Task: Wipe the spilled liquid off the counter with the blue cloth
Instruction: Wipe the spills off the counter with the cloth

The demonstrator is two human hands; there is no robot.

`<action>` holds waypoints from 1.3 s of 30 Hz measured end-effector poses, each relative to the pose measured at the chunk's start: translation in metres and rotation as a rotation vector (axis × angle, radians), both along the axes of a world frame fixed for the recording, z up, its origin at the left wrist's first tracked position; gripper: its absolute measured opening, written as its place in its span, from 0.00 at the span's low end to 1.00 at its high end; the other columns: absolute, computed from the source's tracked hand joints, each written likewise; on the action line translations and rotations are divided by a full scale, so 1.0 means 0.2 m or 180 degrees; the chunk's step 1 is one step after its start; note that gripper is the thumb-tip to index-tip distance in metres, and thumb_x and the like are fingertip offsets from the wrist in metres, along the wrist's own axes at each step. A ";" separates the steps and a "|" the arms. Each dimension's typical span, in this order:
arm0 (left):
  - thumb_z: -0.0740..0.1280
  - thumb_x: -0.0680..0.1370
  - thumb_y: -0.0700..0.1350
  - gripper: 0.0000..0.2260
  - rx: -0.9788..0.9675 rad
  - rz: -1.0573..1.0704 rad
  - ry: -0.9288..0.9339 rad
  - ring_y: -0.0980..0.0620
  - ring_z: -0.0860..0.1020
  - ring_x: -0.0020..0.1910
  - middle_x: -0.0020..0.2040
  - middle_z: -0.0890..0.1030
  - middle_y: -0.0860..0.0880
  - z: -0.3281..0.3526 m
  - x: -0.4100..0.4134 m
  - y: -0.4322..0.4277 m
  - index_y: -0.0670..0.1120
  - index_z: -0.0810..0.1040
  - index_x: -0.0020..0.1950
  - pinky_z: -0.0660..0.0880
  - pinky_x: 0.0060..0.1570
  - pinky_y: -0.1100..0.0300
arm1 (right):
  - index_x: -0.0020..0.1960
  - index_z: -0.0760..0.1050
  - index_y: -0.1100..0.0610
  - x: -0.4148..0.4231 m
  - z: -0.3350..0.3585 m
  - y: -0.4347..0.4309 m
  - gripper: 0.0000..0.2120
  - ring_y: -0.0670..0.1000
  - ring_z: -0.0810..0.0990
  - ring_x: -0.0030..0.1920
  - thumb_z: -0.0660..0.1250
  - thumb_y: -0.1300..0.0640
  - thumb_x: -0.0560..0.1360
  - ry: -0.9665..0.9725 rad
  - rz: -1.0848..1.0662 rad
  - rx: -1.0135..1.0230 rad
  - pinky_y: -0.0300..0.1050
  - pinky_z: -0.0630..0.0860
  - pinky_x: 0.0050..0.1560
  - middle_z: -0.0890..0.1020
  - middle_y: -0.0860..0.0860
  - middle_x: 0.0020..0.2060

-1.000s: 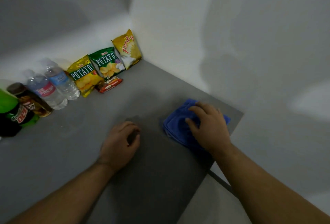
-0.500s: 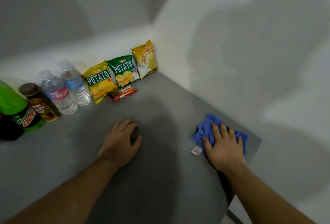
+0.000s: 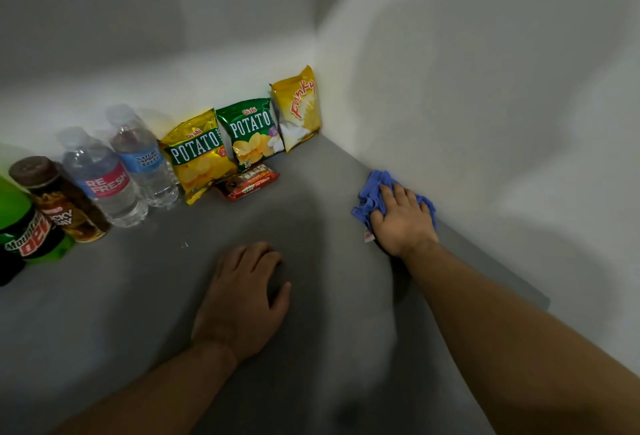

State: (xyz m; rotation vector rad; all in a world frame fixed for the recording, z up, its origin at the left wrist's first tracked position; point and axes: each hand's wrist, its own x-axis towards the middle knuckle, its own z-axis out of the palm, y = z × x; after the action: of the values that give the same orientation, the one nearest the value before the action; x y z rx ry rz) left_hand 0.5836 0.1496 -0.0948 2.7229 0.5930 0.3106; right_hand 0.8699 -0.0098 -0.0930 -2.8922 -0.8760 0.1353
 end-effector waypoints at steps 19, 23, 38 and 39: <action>0.59 0.77 0.61 0.25 -0.0057 0.0028 0.0123 0.45 0.69 0.71 0.71 0.73 0.47 0.05 0.01 0.00 0.48 0.75 0.68 0.68 0.71 0.47 | 0.83 0.56 0.51 -0.07 0.02 -0.24 0.29 0.55 0.54 0.81 0.54 0.45 0.84 0.0080 0.0451 0.0221 0.57 0.48 0.81 0.57 0.52 0.83; 0.62 0.79 0.59 0.22 0.0026 -0.0011 0.0110 0.45 0.69 0.70 0.71 0.73 0.47 0.04 0.01 -0.01 0.49 0.75 0.68 0.69 0.71 0.46 | 0.83 0.57 0.50 -0.13 0.01 -0.52 0.28 0.56 0.55 0.82 0.55 0.46 0.85 0.0074 0.0323 0.0278 0.57 0.49 0.81 0.58 0.52 0.83; 0.65 0.79 0.54 0.15 0.0080 0.0104 -0.0675 0.40 0.77 0.56 0.57 0.81 0.42 0.08 -0.09 -0.07 0.44 0.79 0.57 0.73 0.58 0.47 | 0.83 0.56 0.52 -0.54 -0.01 -0.86 0.32 0.57 0.53 0.82 0.47 0.39 0.83 0.0069 0.0019 0.0155 0.62 0.50 0.81 0.57 0.54 0.83; 0.66 0.79 0.53 0.14 -0.0014 0.0171 -0.0789 0.40 0.77 0.55 0.56 0.81 0.43 0.10 -0.13 -0.09 0.44 0.79 0.56 0.73 0.57 0.48 | 0.83 0.55 0.52 -0.62 -0.01 -0.85 0.33 0.57 0.53 0.82 0.46 0.38 0.81 0.0074 0.0077 0.0159 0.62 0.49 0.81 0.57 0.53 0.83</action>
State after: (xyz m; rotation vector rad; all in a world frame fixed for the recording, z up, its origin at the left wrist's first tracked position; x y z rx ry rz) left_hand 0.5582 0.1308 -0.0756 2.6118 0.5951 0.6477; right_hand 0.7453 -0.1802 -0.0954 -2.8290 -0.8976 0.1466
